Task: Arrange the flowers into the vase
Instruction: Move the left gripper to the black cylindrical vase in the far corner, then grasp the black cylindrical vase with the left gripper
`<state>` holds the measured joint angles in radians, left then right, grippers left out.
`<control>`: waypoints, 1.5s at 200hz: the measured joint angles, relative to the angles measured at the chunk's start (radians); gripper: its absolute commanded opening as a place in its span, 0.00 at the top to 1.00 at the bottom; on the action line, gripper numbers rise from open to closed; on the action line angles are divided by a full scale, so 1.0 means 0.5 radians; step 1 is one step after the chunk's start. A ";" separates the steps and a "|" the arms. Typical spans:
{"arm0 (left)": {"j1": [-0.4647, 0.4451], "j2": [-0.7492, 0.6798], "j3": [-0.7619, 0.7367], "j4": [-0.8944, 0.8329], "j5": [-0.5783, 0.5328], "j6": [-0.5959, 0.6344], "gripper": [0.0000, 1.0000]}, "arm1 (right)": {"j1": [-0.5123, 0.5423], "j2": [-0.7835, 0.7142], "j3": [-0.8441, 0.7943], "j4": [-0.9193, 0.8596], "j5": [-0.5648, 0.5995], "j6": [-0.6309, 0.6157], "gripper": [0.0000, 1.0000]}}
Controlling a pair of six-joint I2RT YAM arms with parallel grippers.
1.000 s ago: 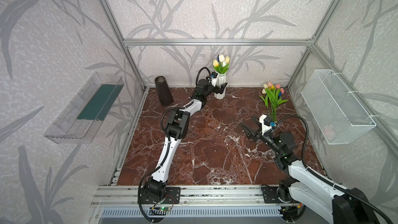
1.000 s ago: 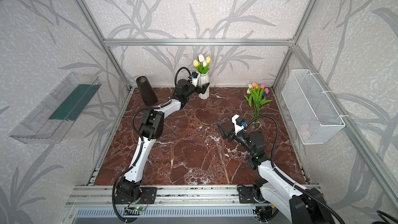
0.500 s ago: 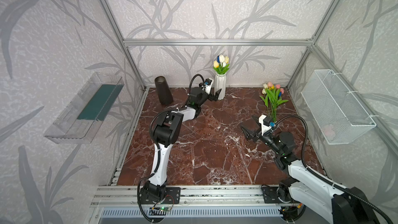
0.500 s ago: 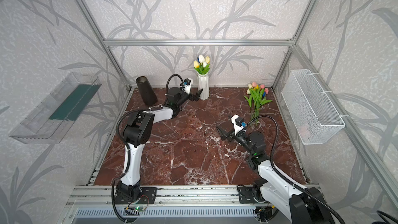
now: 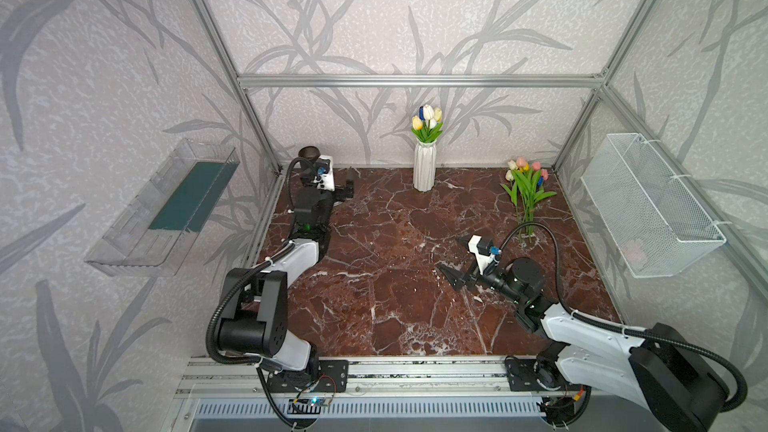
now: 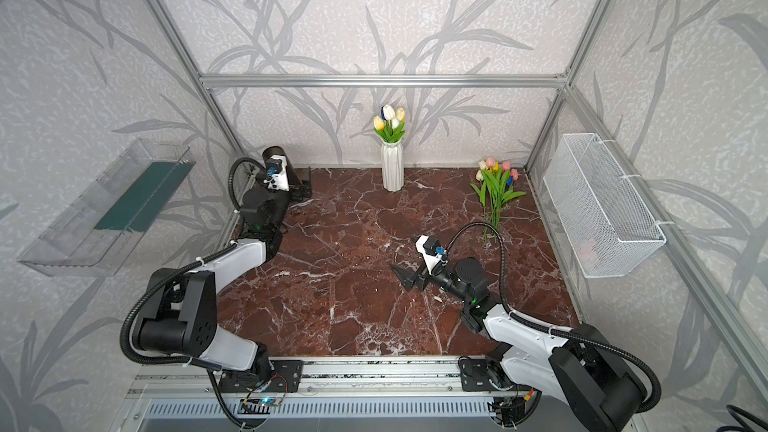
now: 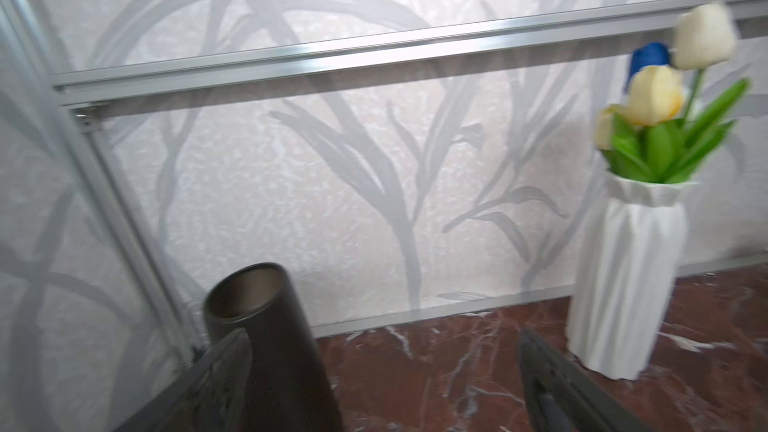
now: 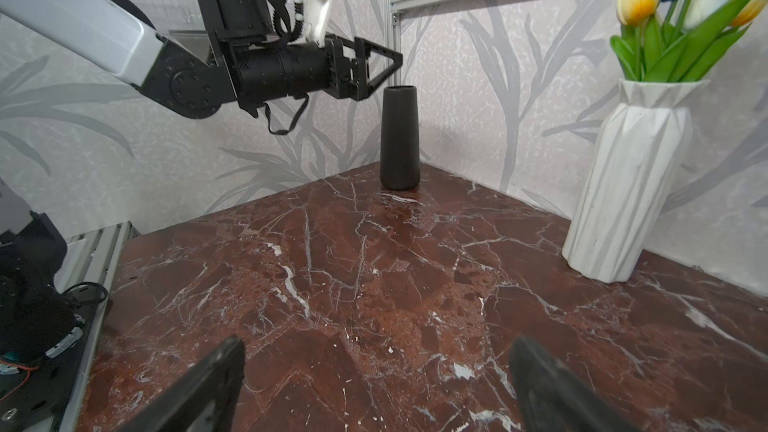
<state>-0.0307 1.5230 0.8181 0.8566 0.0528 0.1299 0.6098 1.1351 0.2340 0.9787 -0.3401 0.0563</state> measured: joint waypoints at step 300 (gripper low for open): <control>0.348 1.505 1.418 -0.233 0.071 0.040 0.25 | 0.000 0.189 -0.022 0.189 -0.131 0.057 0.01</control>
<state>0.1432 2.2753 1.5269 0.7399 0.0883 0.1497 0.6098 1.2297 0.2230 1.0733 -0.4057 0.0849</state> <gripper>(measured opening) 0.844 0.991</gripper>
